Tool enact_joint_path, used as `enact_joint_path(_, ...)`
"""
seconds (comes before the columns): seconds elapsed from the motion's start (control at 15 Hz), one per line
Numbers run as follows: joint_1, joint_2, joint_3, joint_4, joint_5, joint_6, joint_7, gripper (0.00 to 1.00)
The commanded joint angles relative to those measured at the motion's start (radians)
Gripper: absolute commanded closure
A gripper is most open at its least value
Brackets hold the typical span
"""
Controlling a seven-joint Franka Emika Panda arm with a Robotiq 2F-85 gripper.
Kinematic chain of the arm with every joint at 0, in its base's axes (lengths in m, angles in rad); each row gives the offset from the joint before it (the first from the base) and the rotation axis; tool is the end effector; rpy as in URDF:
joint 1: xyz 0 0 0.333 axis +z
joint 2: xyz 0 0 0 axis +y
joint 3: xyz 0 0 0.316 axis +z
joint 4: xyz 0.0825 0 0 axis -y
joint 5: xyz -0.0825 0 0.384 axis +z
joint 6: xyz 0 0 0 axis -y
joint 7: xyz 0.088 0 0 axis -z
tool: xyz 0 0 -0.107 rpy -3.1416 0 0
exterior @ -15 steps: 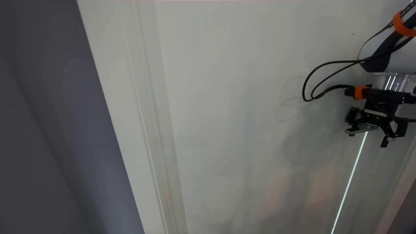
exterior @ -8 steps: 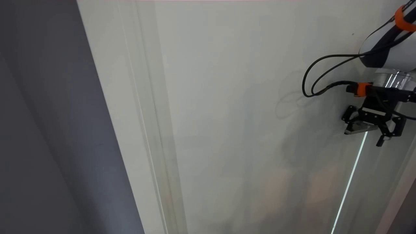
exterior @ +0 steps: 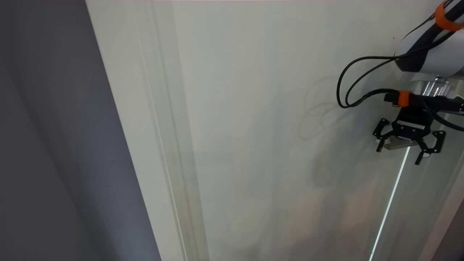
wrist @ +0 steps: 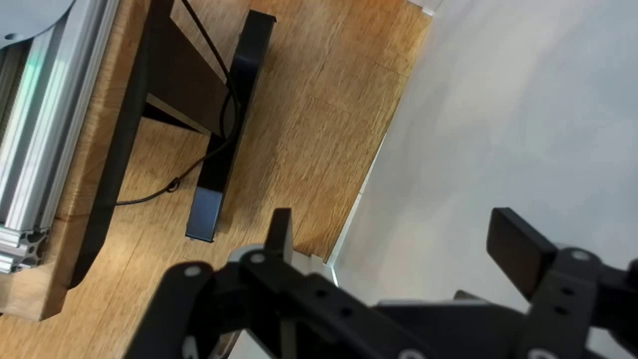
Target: Close the door
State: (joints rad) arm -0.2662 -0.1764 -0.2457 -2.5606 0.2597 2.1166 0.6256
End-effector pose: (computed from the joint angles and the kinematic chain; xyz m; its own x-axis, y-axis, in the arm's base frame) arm 0.3619 -0.1869 0.3092 0.2562 -0.8974 -0.3592 -0.9623 -0.2717 -0.0076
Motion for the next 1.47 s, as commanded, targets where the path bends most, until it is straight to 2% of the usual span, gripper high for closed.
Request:
enact_joint_path(0.0,-0.009,-0.056,0.01,-0.012,-0.02,-0.064,-0.058,0.0)
enact_joint_path(0.6,-0.063,-0.22,0.015,-0.024,-0.127,-0.061,-0.091,0.0)
enact_joint_path(1.0,-0.108,-0.375,-0.004,-0.031,-0.137,-0.079,-0.247,0.0)
enact_joint_path(1.4,-0.13,-0.482,-0.012,-0.023,-0.14,-0.153,-0.356,0.0)
